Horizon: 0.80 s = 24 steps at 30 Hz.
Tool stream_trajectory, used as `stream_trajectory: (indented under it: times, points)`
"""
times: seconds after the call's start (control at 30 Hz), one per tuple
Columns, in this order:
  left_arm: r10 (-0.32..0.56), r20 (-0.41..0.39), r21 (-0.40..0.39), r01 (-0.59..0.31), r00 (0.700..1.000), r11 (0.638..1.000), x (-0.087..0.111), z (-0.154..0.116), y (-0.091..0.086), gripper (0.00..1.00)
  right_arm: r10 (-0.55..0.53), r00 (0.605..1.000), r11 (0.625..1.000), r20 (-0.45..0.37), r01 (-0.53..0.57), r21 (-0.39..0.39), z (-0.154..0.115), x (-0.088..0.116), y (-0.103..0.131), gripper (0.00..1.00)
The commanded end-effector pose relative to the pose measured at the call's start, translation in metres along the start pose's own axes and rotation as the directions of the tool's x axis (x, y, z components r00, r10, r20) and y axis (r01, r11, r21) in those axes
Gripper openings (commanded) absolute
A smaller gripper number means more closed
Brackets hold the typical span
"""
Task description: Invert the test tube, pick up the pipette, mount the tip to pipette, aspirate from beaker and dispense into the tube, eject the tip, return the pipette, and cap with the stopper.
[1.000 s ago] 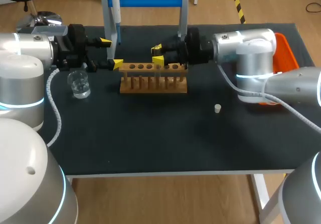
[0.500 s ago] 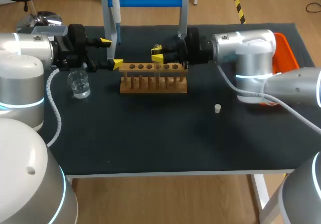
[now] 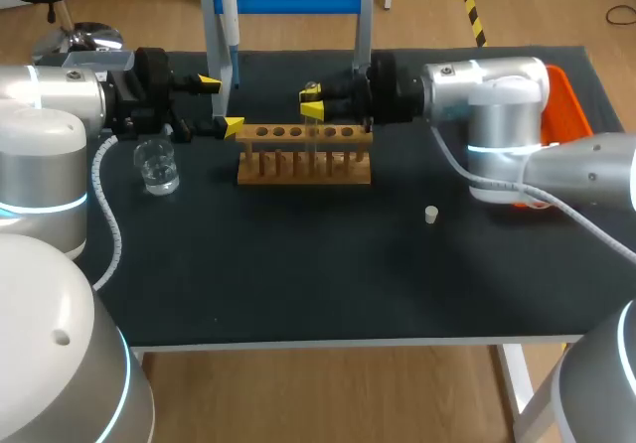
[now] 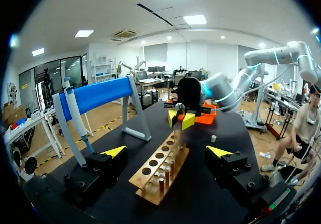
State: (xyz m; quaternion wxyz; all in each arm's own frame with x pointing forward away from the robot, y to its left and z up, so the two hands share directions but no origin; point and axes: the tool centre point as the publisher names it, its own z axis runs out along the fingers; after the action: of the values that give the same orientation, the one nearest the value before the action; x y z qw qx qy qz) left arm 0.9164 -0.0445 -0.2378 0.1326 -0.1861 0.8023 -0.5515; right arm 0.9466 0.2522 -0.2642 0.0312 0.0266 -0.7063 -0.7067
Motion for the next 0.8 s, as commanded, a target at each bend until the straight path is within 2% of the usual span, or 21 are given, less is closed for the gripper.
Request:
stream_trajectory:
  times: [0.03, 0.4, 0.8]
  points:
    - [0.0, 0.002, -0.001, 0.0, 1.0, 1.0, 0.001, 0.0, 0.0, 1.0, -0.004, 1.0, 1.0, 0.006, 0.004, 0.009, 0.0, 0.003, 0.008, 0.0]
    - [0.0, 0.002, -0.001, 0.0, 1.0, 1.0, 0.001, 0.0, 0.0, 1.0, -0.009, 1.0, 1.0, 0.005, 0.009, 0.025, -0.003, 0.006, 0.019, 0.0]
    - [0.0, 0.002, -0.001, 0.0, 1.0, 1.0, 0.001, 0.0, 0.0, 1.0, -0.026, 1.0, 0.999, 0.012, 0.026, 0.027, -0.003, 0.007, 0.043, 0.0]
